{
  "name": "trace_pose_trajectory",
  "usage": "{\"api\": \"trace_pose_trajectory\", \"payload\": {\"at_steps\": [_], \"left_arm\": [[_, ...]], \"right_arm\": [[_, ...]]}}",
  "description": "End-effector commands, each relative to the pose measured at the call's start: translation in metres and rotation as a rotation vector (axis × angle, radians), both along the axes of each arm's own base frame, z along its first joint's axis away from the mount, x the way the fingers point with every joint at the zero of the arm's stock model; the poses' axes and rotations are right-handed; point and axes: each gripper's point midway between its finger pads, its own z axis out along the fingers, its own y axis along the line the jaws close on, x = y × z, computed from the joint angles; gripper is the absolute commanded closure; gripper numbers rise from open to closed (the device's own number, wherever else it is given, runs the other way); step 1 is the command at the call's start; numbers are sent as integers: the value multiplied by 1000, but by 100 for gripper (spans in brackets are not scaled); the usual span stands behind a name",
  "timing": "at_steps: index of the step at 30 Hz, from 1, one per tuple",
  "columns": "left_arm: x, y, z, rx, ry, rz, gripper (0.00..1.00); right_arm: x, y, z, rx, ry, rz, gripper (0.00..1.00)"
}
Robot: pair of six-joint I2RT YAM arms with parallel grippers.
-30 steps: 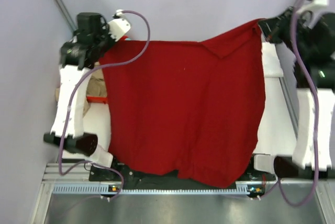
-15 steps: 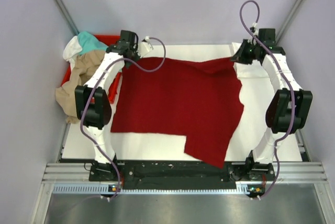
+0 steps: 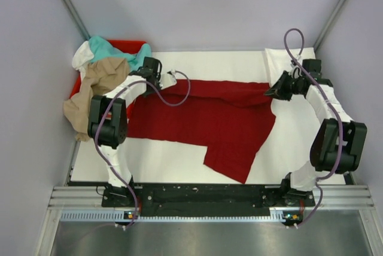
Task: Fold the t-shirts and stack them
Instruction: Fold the flattened tshirt in 1/3 of the way
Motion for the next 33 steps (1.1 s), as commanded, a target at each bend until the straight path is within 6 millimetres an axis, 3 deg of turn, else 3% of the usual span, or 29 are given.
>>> {"api": "trace_pose_trajectory", "payload": {"at_steps": [1, 7, 13, 18, 19, 21, 23, 28, 31, 33], "left_arm": [[40, 8, 54, 44, -202, 6, 100], [64, 8, 77, 33, -273, 56, 100], [44, 5, 48, 49, -165, -25, 100], [27, 8, 16, 100, -56, -88, 100], [24, 9, 11, 113, -25, -94, 96], [14, 5, 7, 101, 37, -111, 58], [9, -10, 13, 48, 54, -145, 43], [8, -72, 53, -49, -51, -237, 36], [-11, -135, 70, -128, -67, -349, 37], [-35, -193, 71, -242, -31, -468, 40]], "right_arm": [[-8, 21, 48, 129, -125, 62, 100], [-22, 36, 69, 217, -146, 107, 100], [-48, 34, 15, 199, -21, 70, 100], [-49, 31, -4, 187, 7, 37, 100], [-47, 31, -4, 194, 4, 41, 100], [-44, 31, -8, 196, 14, 38, 100], [-37, 30, -12, 193, 12, 31, 100], [-11, 21, -28, 171, 32, -8, 100], [9, 15, -37, 159, 43, -40, 100], [21, 10, -46, 146, 55, -68, 100]]}}
